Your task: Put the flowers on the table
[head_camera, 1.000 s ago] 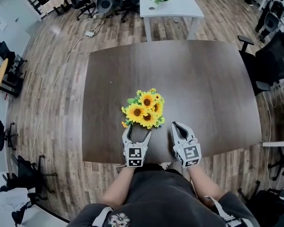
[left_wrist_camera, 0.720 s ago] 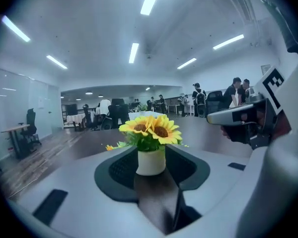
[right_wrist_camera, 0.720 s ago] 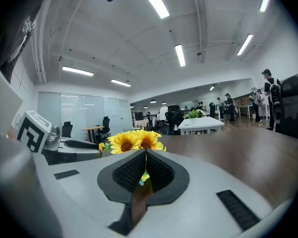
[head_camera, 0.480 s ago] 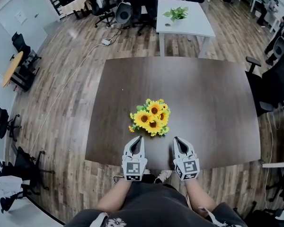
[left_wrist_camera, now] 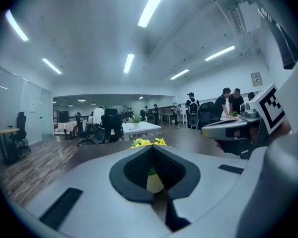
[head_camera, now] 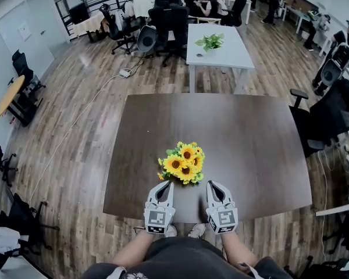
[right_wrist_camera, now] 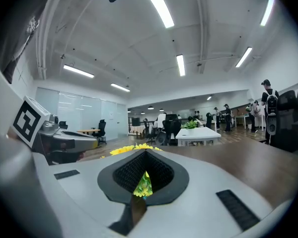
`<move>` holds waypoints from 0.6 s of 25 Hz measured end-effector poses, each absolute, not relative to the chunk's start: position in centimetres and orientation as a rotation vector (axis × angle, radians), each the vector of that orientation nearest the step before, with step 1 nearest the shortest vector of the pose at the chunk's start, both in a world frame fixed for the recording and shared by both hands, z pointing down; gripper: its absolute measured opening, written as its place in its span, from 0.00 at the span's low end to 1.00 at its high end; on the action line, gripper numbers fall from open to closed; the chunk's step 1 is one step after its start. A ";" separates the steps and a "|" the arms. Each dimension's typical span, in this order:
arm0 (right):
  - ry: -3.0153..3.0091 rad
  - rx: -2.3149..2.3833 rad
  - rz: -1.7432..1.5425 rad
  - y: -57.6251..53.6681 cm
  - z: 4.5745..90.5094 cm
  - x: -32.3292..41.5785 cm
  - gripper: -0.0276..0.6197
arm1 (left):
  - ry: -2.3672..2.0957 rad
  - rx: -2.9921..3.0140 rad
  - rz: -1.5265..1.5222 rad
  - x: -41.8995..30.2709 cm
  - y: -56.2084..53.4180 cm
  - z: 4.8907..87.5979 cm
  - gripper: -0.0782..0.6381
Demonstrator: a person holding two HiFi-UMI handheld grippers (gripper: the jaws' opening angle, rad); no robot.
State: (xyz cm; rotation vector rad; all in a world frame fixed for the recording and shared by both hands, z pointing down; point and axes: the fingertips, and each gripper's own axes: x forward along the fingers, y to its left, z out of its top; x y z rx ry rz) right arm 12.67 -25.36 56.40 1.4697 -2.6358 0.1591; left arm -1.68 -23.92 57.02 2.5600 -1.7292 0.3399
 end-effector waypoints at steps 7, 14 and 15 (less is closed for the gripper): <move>-2.618 1.501 0.123 -24.4 54.8 11.7 0.08 | -1.713 2.564 0.326 -2.5 -23.4 56.6 0.12; -2.604 1.507 0.117 -23.3 54.3 11.4 0.08 | -1.706 2.567 0.282 -2.9 -22.2 55.7 0.12; -2.605 1.506 0.113 -23.4 54.2 11.2 0.08 | -1.705 2.568 0.277 -3.0 -22.2 55.7 0.12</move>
